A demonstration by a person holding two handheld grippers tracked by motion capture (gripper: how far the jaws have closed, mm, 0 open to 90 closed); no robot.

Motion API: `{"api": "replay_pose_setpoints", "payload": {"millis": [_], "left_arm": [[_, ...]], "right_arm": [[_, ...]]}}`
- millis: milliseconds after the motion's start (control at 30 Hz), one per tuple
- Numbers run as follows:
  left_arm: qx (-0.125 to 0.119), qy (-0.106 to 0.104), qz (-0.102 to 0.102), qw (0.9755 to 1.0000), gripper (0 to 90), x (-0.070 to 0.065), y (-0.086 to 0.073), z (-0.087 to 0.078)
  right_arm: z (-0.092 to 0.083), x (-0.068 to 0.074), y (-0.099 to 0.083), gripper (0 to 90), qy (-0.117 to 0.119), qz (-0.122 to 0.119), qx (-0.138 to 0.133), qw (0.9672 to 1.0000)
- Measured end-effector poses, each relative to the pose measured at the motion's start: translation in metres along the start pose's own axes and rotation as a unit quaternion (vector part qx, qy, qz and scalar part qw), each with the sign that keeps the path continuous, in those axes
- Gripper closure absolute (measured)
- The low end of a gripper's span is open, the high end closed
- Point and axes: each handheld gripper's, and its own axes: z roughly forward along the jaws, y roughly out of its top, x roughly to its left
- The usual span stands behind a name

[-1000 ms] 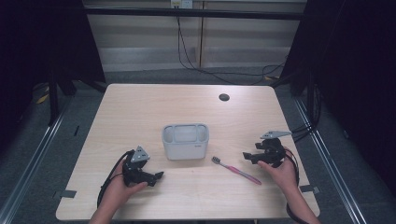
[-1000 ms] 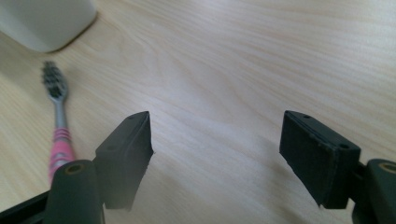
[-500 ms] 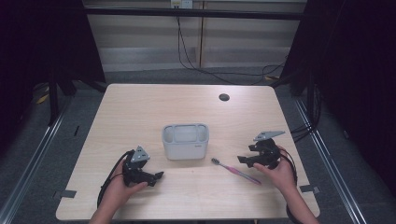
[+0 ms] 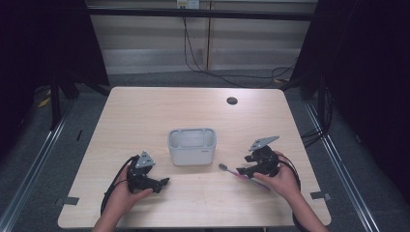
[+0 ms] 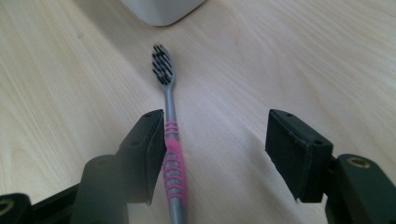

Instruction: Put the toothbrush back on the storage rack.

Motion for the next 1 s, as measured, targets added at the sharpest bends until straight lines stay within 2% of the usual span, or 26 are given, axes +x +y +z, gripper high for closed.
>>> {"api": "replay_pose_setpoints", "payload": {"millis": [100,333,467,733,900,1000], "left_arm": [[0.000,0.000,0.000,1.0000,6.8,0.000,0.000,0.000],[-0.001,0.000,-0.001,1.0000,6.8,0.000,0.000,0.000],[0.001,0.000,0.001,1.0000,6.8,0.000,0.000,0.000],[0.002,0.001,0.001,1.0000,6.8,0.000,0.000,0.000],[0.001,0.000,0.001,1.0000,6.8,0.000,0.000,0.000],[0.000,0.000,0.001,1.0000,6.8,0.000,0.000,0.000]], "right_arm": [[0.002,0.002,0.002,40.0,0.000,-0.006,0.011,0.9999],[0.008,0.010,0.009,47.0,0.015,-0.020,0.033,0.9991],[0.014,0.015,0.016,51.2,0.033,-0.019,0.049,0.9981],[0.022,0.019,0.018,57.9,0.039,-0.019,0.083,0.9956],[0.021,0.019,0.018,61.6,0.042,-0.019,0.089,0.9950],[0.021,0.021,0.019,67.5,0.041,-0.026,0.099,0.9939]]}}
